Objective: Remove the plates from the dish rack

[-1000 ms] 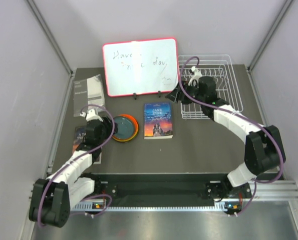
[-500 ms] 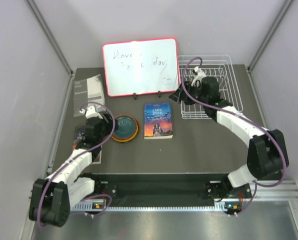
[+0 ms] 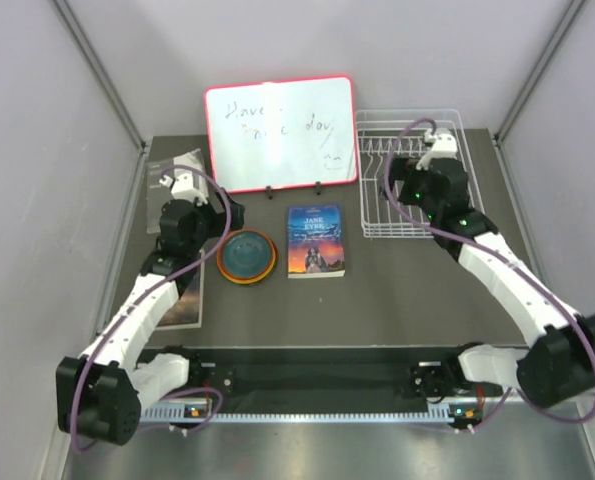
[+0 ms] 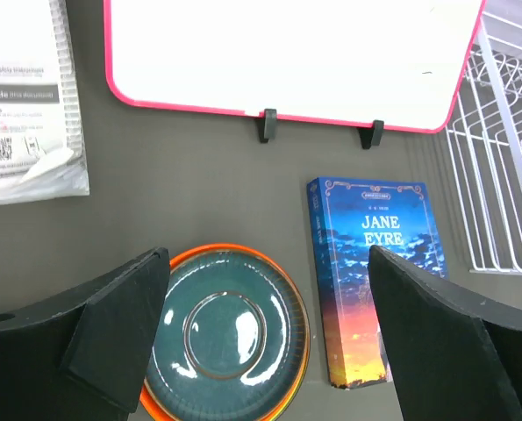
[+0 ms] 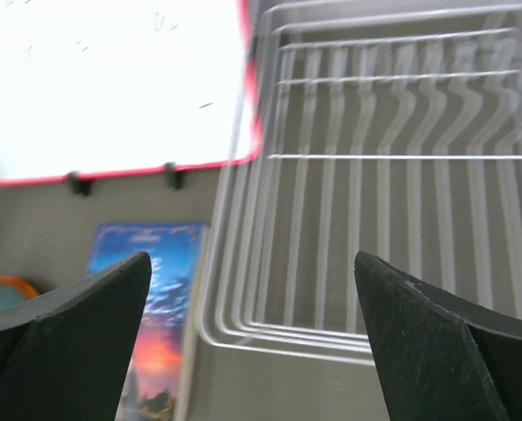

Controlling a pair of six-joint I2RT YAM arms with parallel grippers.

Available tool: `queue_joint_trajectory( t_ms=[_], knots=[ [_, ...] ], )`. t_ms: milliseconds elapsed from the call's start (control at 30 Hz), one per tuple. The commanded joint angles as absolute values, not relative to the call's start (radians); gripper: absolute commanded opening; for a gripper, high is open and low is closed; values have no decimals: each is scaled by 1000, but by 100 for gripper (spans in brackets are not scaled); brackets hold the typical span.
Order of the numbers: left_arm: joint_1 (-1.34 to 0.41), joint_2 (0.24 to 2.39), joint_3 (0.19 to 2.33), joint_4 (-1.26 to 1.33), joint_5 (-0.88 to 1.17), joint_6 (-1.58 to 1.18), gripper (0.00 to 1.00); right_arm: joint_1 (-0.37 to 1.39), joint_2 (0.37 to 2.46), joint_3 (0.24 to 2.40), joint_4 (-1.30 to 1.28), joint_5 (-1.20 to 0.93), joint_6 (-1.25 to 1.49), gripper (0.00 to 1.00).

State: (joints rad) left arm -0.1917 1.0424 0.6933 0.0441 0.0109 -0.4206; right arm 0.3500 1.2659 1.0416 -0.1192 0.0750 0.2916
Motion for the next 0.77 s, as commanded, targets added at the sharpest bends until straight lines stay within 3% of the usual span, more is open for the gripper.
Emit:
queue_joint_trajectory(
  t_ms=[0,200,733],
  knots=[
    [-196,1022,756,17,9,-371,99,344,1089,927,-40,459,207,100],
    [-199,988,781,17,-43,-365,99,345,928,778,100,512,155,99],
    [-218,953,670,98,-120,-380,99,344,1020,740,133,482,147,100]
  ],
)
